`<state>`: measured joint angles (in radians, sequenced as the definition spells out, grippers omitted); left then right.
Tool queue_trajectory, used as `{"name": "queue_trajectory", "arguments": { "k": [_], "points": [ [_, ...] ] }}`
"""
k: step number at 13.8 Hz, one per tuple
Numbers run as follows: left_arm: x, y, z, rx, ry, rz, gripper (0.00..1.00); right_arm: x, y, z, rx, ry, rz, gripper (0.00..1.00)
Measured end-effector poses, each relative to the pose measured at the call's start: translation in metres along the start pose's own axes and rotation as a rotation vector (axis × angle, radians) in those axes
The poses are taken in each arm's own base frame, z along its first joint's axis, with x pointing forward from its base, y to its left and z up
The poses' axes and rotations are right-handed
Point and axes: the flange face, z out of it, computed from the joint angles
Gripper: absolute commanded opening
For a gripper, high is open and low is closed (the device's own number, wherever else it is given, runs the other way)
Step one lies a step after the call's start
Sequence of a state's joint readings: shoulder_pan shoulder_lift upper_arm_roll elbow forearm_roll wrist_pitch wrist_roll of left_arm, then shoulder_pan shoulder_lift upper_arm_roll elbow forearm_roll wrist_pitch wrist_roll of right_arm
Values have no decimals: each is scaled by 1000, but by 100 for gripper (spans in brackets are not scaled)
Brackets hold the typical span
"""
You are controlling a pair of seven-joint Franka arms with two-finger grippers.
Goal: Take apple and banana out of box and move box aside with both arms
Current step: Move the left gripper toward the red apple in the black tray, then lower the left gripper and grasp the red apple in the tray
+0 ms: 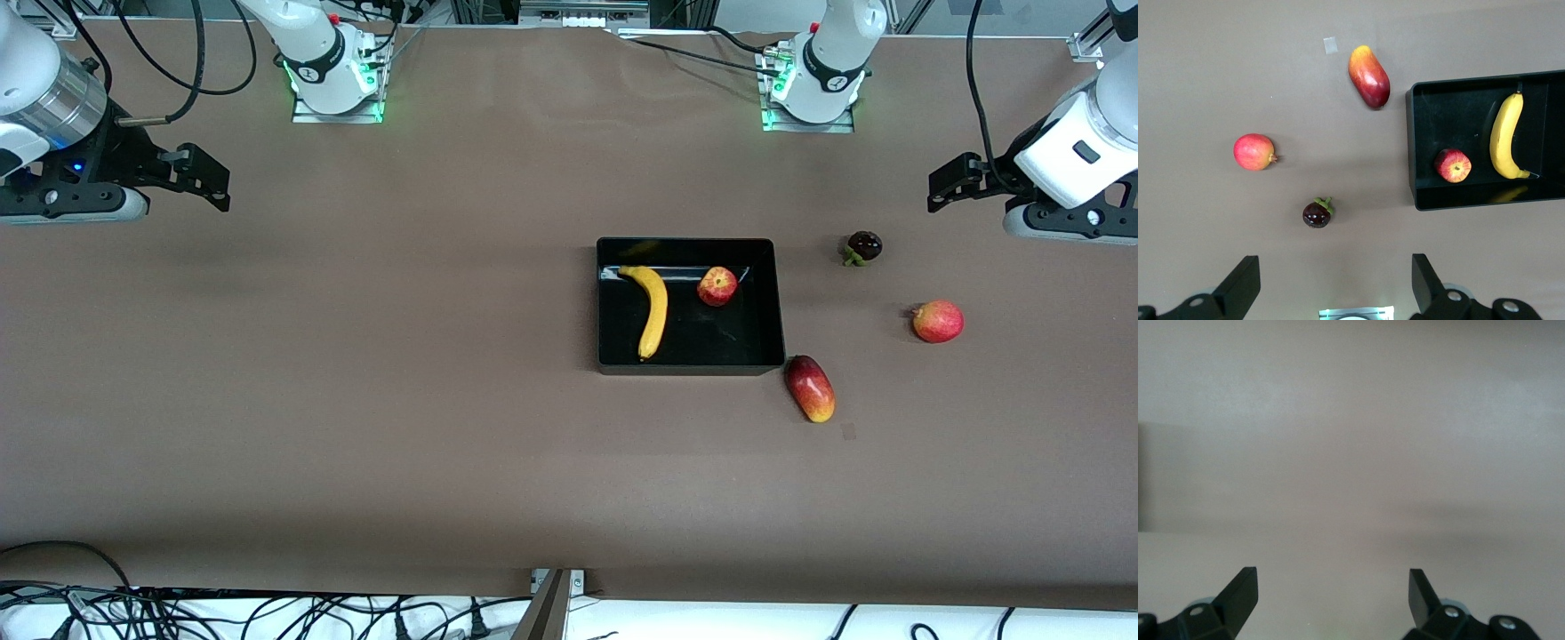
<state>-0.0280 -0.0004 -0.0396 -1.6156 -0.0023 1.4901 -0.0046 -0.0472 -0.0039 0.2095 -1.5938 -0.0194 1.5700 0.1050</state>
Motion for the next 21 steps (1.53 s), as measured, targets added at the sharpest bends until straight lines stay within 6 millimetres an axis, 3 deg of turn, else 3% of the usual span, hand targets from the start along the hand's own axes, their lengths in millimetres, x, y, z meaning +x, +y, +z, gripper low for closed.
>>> {"name": "queue_trajectory", "arguments": {
  "k": [5, 8, 10, 15, 18, 21],
  "points": [
    [0, 0, 0, 0, -4, 0, 100, 0, 0, 0, 0, 0, 0, 100],
    [-2, 4, 17, 0, -97, 8, 100, 0, 0, 0, 0, 0, 0, 100],
    [7, 25, 45, 7, -174, 44, 100, 0, 0, 0, 0, 0, 0, 100],
    [51, 116, 131, 35, -231, 113, 100, 0, 0, 0, 0, 0, 0, 100],
    [69, 151, 168, 37, -188, 112, 100, 0, 0, 0, 0, 0, 0, 100],
    [78, 176, 233, 32, -131, 79, 100, 0, 0, 0, 0, 0, 0, 100]
  ]
}}
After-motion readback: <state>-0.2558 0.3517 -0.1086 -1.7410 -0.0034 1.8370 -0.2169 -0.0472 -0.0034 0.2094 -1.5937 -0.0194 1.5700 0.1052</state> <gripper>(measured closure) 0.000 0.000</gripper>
